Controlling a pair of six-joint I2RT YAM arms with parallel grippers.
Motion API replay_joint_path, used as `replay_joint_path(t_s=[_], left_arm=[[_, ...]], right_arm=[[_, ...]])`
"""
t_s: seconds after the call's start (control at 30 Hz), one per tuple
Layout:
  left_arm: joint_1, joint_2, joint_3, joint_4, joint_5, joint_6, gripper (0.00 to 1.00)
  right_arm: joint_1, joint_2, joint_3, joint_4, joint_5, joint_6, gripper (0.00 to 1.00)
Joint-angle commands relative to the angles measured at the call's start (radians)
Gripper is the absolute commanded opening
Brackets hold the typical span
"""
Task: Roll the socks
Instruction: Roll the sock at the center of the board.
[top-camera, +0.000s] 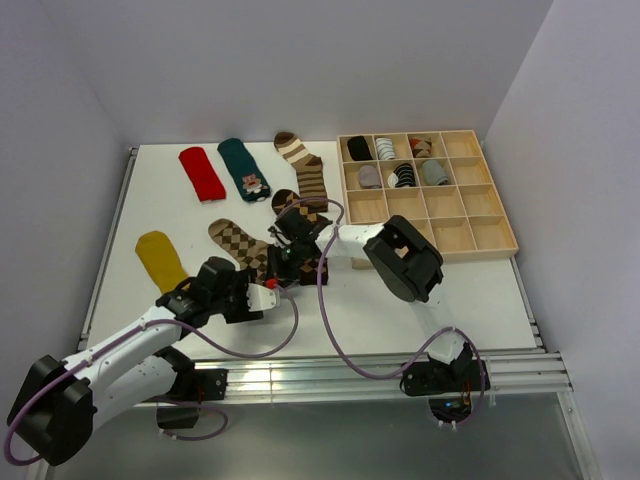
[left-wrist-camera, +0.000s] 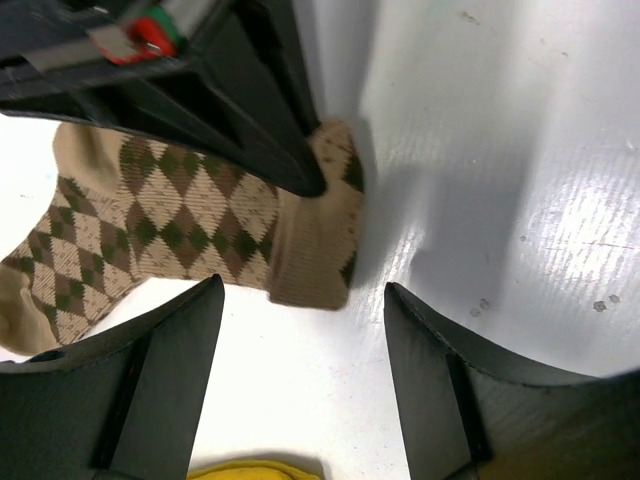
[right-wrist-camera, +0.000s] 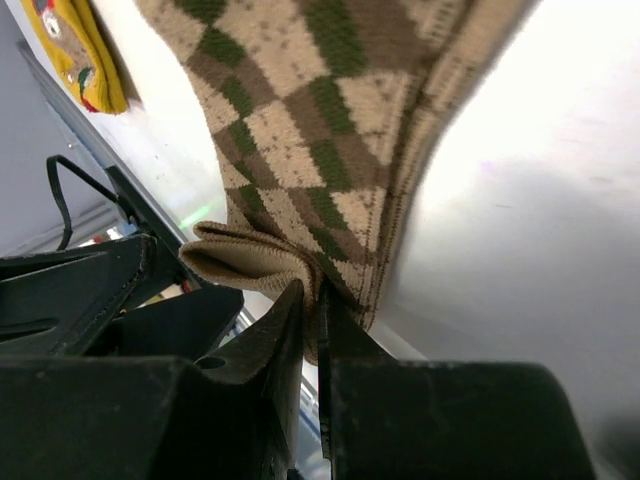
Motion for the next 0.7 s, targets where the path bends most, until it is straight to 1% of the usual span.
replay_joint_path(t_s=[0.0, 0.2, 0.4, 0.5, 0.63, 0.67], left_arm=[[-0.017, -0.004, -0.007, 0.045, -0.002, 0.025, 0.71], [-0.063, 0.034, -0.030, 0.141, -0.026, -0.004, 0.70], [-0.101, 0.066, -0.045, 0.211, -0.032, -0.030, 0.69], [-0.103, 0.089, -0.059, 0.267, -0.051, -0.038, 0.68], [-0.105, 0.137, -0.059, 0.283, -0.061, -0.042, 0.65], [-0.105, 0.153, -0.062, 0.318, -0.058, -0.042, 0.65]], right_arm=[[-0.036, 0.055, 0.021, -0.123, 0.054, -0.030, 0.00], [-0.047, 0.071, 0.058, -0.184, 0.064, -0.064, 0.00], [-0.050, 0.083, 0.050, -0.184, 0.053, -0.064, 0.00], [-0.050, 0.078, 0.043, -0.183, 0.056, -0.067, 0.00], [-0.050, 0.072, 0.038, -0.178, 0.050, -0.067, 0.00], [-0.050, 0.074, 0.039, -0.178, 0.048, -0.070, 0.00]])
